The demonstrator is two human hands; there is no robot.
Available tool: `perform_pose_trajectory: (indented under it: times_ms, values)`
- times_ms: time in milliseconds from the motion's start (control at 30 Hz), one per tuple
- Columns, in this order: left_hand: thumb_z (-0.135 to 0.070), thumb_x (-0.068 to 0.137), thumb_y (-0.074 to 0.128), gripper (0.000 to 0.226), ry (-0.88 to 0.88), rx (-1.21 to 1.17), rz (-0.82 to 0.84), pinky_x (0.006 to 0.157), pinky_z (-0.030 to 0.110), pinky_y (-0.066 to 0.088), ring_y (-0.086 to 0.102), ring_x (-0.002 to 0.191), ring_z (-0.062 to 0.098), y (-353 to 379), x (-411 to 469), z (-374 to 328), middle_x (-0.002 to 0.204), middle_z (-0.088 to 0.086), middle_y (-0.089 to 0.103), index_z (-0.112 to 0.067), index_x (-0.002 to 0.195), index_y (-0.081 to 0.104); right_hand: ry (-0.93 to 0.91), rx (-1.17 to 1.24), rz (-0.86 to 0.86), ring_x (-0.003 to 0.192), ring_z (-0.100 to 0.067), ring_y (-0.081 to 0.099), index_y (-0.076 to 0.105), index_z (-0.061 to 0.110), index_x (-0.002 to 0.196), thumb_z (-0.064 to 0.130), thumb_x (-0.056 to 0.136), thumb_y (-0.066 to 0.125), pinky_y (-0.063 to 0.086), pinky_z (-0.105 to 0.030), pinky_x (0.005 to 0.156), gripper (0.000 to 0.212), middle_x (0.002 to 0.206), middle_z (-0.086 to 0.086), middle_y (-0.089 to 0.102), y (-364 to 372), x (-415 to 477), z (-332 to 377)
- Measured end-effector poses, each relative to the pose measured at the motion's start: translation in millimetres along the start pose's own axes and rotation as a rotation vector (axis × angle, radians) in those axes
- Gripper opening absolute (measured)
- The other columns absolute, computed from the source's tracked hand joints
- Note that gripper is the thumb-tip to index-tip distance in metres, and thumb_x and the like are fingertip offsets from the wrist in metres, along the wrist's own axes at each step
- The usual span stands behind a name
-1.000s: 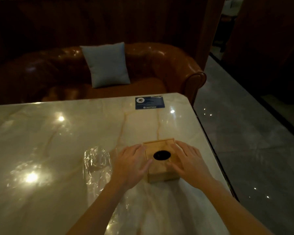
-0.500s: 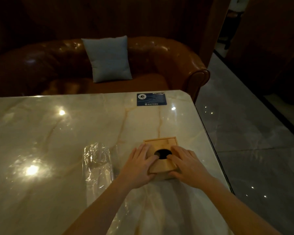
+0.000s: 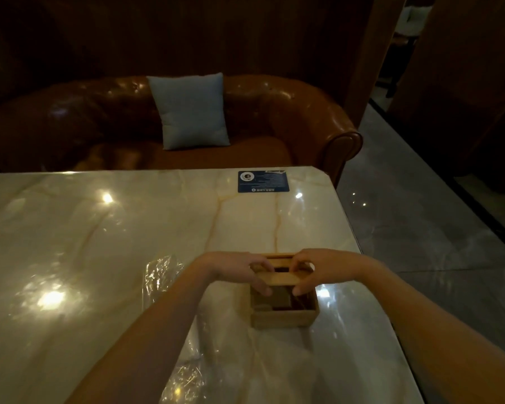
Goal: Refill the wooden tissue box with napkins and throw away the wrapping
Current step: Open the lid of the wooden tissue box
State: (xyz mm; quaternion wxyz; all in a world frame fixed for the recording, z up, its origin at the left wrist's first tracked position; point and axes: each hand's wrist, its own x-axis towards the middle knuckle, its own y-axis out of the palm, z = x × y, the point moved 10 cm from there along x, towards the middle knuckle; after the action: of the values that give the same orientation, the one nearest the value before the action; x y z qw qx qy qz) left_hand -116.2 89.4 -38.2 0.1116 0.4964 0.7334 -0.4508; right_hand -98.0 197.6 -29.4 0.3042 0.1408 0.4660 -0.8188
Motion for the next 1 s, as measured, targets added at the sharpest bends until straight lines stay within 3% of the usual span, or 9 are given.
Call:
perform_pose_trajectory:
  times_ms: [167,267,333,400,500,633,800,933,1000]
  values:
    - [-0.031,0.07,0.078,0.079,0.11,-0.006,-0.048,0.105,0.029,0.027,0.032,0.129,0.012,-6.3,-5.5,-1.7,0.144,-0.007,0.035,-0.033,0.137,0.036,-0.032,0.089,-0.01,0.118,-0.008,0.043,0.038,0.034,0.132,0.045,0.065,0.077,0.038,-0.031,0.103,0.078,0.131,0.014,0.044,-2.8,-6.6,-12.1]
    - [-0.03,0.072,0.075,0.074,0.195,0.099,-0.381,0.11,0.032,0.029,0.036,0.129,0.011,-18.2,-10.9,5.7,0.141,-0.005,0.043,-0.026,0.137,0.038,-0.043,-0.016,-0.212,0.126,-0.01,0.036,0.03,0.031,0.138,0.044,0.065,0.078,0.029,-0.034,0.108,0.088,0.138,0.011,0.039,-10.2,-15.3,-28.8]
    - [-0.022,0.078,0.069,0.06,0.212,0.103,-0.59,0.107,0.032,0.034,0.044,0.126,0.015,-21.6,-16.3,11.6,0.137,0.001,0.05,-0.02,0.132,0.045,-0.032,-0.033,-0.38,0.128,-0.016,0.04,0.036,0.027,0.136,0.041,0.069,0.076,0.03,-0.035,0.108,0.079,0.14,0.003,0.045,-14.4,-19.7,-38.1]
    - [-0.014,0.08,0.066,0.049,0.22,0.073,-0.687,0.103,0.029,0.037,0.049,0.121,0.018,-18.1,-16.8,14.9,0.13,0.004,0.055,-0.016,0.127,0.051,-0.026,0.018,-0.513,0.122,-0.018,0.047,0.047,0.022,0.13,0.033,0.075,0.074,0.032,-0.026,0.103,0.063,0.134,-0.002,0.053,-14.9,-21.9,-45.7]
    - [-0.007,0.08,0.063,0.036,0.216,0.02,-0.762,0.097,0.027,0.039,0.053,0.113,0.017,-16.5,-14.3,16.8,0.12,0.003,0.061,-0.015,0.115,0.06,0.015,0.008,-0.6,0.111,-0.014,0.053,0.057,0.02,0.122,0.023,0.082,0.067,0.031,-0.014,0.092,0.041,0.126,-0.003,0.06,-11.5,-19.8,-53.2]
    - [-0.008,0.082,0.059,0.022,0.2,-0.013,-0.8,0.092,0.03,0.042,0.056,0.105,0.017,-21.3,-8.7,17.6,0.11,0.003,0.065,-0.015,0.102,0.064,0.007,0.103,-0.643,0.092,-0.004,0.051,0.066,0.014,0.109,0.013,0.082,0.066,0.036,0.0,0.074,0.027,0.113,-0.005,0.066,-14.0,-15.7,-55.1]
    - [-0.007,0.082,0.061,0.015,0.148,-0.088,-0.815,0.085,0.029,0.044,0.061,0.098,0.019,-30.0,-3.2,28.2,0.099,0.002,0.069,-0.013,0.095,0.066,-0.02,0.133,-0.669,0.087,-0.01,0.056,0.069,0.012,0.1,0.013,0.085,0.062,0.04,-0.003,0.074,0.016,0.101,-0.007,0.068,-21.2,-14.1,-52.3]
    - [-0.012,0.084,0.061,0.01,0.046,-0.181,-0.811,0.082,0.037,0.05,0.063,0.092,0.024,-37.0,1.5,35.1,0.094,0.004,0.071,-0.013,0.093,0.067,0.071,0.184,-0.668,0.089,-0.019,0.058,0.066,0.009,0.101,0.017,0.089,0.056,0.047,-0.029,0.086,0.018,0.101,-0.009,0.067,-24.2,-6.0,-56.0]
    - [-0.01,0.085,0.058,0.017,0.018,-0.179,-0.806,0.083,0.039,0.05,0.063,0.095,0.025,-39.1,3.7,35.1,0.099,0.007,0.072,-0.012,0.099,0.068,0.114,0.23,-0.644,0.094,-0.021,0.059,0.064,0.009,0.103,0.021,0.091,0.053,0.047,-0.031,0.087,0.02,0.101,-0.008,0.065,-22.8,-0.6,-58.1]
